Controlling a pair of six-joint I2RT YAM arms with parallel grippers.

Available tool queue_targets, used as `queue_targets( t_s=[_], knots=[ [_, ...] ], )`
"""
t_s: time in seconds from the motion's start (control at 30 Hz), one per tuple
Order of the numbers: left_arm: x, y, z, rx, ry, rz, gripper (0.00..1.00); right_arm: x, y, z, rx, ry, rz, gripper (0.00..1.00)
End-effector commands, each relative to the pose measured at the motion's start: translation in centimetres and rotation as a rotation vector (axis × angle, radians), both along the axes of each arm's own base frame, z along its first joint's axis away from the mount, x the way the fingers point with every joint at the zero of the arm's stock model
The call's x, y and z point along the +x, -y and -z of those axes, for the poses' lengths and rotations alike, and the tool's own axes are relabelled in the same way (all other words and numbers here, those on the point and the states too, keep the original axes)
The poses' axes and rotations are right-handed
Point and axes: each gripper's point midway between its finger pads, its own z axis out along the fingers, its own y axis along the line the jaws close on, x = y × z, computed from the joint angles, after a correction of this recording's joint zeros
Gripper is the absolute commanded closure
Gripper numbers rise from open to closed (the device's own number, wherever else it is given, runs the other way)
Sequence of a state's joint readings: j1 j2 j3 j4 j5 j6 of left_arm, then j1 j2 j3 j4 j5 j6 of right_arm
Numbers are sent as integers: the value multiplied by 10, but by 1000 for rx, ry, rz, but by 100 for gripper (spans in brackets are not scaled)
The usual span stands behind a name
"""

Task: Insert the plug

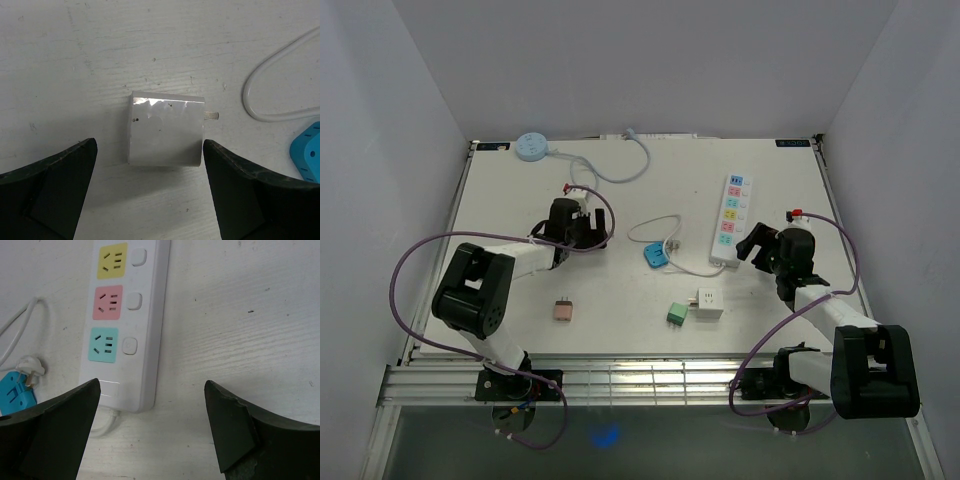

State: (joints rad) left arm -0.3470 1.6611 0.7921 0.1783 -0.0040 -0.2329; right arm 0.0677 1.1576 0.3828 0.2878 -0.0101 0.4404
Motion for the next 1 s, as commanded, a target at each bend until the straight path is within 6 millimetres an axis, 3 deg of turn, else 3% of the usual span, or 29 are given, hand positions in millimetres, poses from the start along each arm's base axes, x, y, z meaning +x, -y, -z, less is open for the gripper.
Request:
queue_targets(
  t_s=[0.0,0.33,0.57,0.67,0.83,0.97],
  knots=[
    [4,7,-11,12,19,30,2,13,-4,-20,2,58,-22,11],
    [5,10,-2,31,-1,45,5,13,-5,-19,3,58,-25,11],
    [0,26,-2,36,3,105,7,13,-5,-18,4,55,-23,11],
    [1,28,-2,51,7,107,18,13,-5,-19,3,57,-22,11],
    [1,33,-1,76,16,131,25,13,-5,-18,4,55,-21,11],
    [-4,41,-6,72,27,150,45,13,-5,-18,4,53,-23,11]
  ],
)
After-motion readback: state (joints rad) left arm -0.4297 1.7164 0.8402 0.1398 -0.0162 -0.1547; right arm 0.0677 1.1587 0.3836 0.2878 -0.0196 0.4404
